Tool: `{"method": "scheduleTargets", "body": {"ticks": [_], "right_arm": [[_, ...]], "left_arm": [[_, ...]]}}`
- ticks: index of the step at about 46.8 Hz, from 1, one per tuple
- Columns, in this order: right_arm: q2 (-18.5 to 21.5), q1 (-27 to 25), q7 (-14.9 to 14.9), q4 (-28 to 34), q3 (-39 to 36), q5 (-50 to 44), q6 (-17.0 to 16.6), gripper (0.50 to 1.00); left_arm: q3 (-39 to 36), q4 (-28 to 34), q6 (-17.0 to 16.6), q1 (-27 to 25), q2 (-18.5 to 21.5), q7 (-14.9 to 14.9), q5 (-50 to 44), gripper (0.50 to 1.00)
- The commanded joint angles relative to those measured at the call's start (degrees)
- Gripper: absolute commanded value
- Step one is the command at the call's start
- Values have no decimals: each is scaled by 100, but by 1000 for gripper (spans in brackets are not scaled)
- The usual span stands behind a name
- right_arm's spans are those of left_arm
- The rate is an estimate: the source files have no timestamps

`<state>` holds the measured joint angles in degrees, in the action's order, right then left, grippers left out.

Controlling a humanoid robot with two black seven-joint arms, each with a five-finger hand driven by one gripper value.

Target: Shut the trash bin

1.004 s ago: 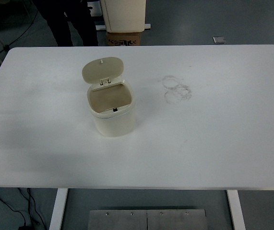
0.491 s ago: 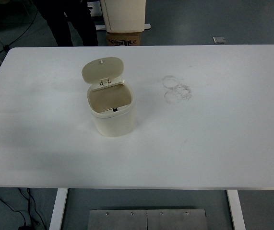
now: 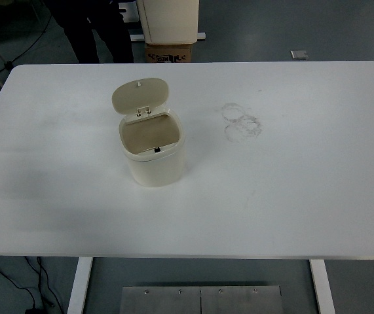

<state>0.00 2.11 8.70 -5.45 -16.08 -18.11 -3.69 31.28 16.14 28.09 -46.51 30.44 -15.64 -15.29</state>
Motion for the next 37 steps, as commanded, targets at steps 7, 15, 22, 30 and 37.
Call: {"method": "scheduleTargets", "body": {"ticks": [7, 15, 22, 30, 37], "right_arm": [[0, 0, 0, 0, 0, 0, 0, 991], [0, 0, 0, 0, 0, 0, 0, 991], [0, 0, 0, 0, 0, 0, 0, 991], [0, 0, 0, 0, 0, 0, 0, 991], [0, 0, 0, 0, 0, 0, 0, 991]], "left_arm": [[-26, 30, -5, -60, 76, 0, 17, 1000], [-377, 346, -119, -156, 260, 9, 17, 1000], [-974, 829, -426, -270, 506, 9, 17, 1000], [-1537, 1163, -471, -560, 664, 9, 17, 1000], [-1994, 1629, -602, -876, 840, 9, 17, 1000]]}}
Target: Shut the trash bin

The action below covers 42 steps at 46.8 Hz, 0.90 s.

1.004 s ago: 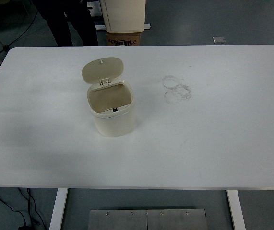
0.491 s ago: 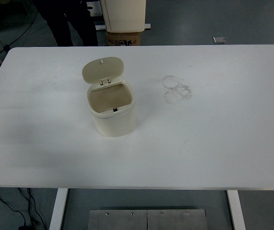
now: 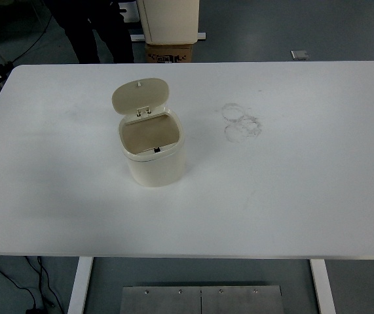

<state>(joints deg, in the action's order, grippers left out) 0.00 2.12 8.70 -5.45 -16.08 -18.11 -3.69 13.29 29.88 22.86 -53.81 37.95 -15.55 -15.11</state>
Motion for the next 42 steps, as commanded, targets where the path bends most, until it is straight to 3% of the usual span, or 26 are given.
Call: {"method": "scheduleTargets", "body": {"ticks": [1, 11, 25, 35, 42], "right_arm": [[0, -1, 0, 0, 0, 0, 0, 991], [0, -1, 0, 0, 0, 0, 0, 991], [0, -1, 0, 0, 0, 0, 0, 991], [0, -1, 0, 0, 0, 0, 0, 991], [0, -1, 0, 0, 0, 0, 0, 991]], "left_arm": [[-282, 359, -106, -200, 150, 0, -1, 1000], [-1538, 1081, -141, -1008, 380, 0, -1, 1000], [-3648, 1643, -36, -2783, 344, 0, -1, 1000], [-4132, 2030, 412, -3627, 230, 61, 253, 1000], [-4132, 2364, 448, -3909, 160, 158, 1001, 1000]]}}
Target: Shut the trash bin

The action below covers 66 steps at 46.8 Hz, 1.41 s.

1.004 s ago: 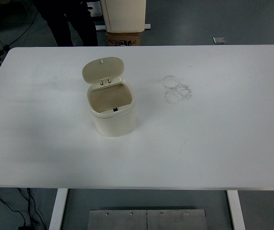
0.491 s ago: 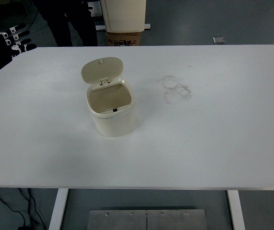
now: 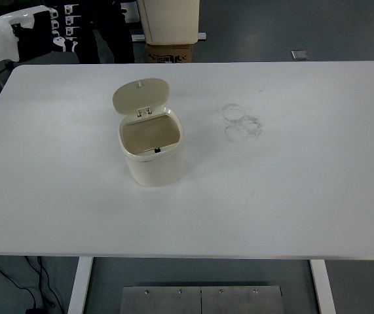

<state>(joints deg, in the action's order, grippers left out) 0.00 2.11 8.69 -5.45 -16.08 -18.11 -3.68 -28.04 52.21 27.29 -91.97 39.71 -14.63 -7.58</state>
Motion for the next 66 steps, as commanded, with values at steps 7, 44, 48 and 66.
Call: {"method": "scheduleTargets", "body": {"ticks": [7, 44, 48, 66], "right_arm": [[0, 0, 1, 0, -1, 0, -1, 991], [0, 0, 1, 0, -1, 0, -1, 991], [0, 0, 1, 0, -1, 0, -1, 991], [0, 0, 1, 0, -1, 0, -1, 991]], "left_arm": [[1, 422, 74, -242, -104, 320, 599, 1000], [-26, 1055, 771, -1112, -456, 847, 1953, 1000], [-61, 1186, 771, -1130, -482, 970, 1953, 1000], [-114, 1485, 771, -1130, -693, 1287, 1953, 1000]]}}
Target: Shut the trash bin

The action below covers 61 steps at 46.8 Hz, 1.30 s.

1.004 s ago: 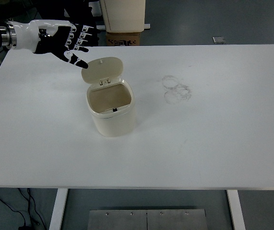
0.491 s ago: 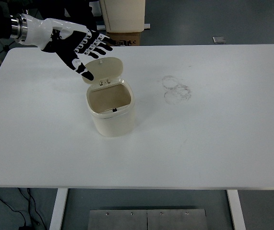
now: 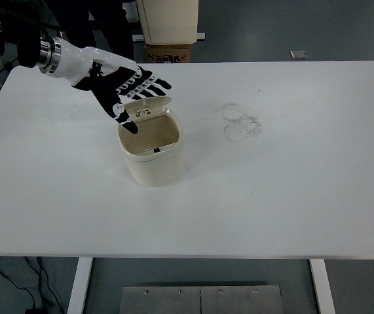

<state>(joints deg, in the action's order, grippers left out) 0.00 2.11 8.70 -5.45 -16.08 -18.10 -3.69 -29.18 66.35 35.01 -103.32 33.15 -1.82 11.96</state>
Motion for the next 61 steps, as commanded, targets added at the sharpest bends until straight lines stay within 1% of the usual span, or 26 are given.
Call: {"method": "scheduleTargets", "body": {"ticks": [1, 7, 15, 21, 34, 61], "right_arm": [[0, 0, 0, 0, 0, 0, 0, 991], [0, 0, 0, 0, 0, 0, 0, 991], [0, 0, 0, 0, 0, 0, 0, 991], [0, 0, 0, 0, 0, 0, 0, 991], [0, 0, 0, 0, 0, 0, 0, 991], [0, 0, 0, 0, 0, 0, 0, 991]], "left_arm": [[0, 106, -1, 5, -45, 15, -1, 1000], [0, 325, -1, 5, -107, 155, -1, 1000], [-9, 405, -1, 22, -213, 234, 8, 1000], [-106, 458, -1, 58, -213, 375, -1, 1000], [-185, 458, -1, 181, -213, 375, -1, 1000], [-202, 449, -1, 181, -195, 375, -1, 1000]]}}
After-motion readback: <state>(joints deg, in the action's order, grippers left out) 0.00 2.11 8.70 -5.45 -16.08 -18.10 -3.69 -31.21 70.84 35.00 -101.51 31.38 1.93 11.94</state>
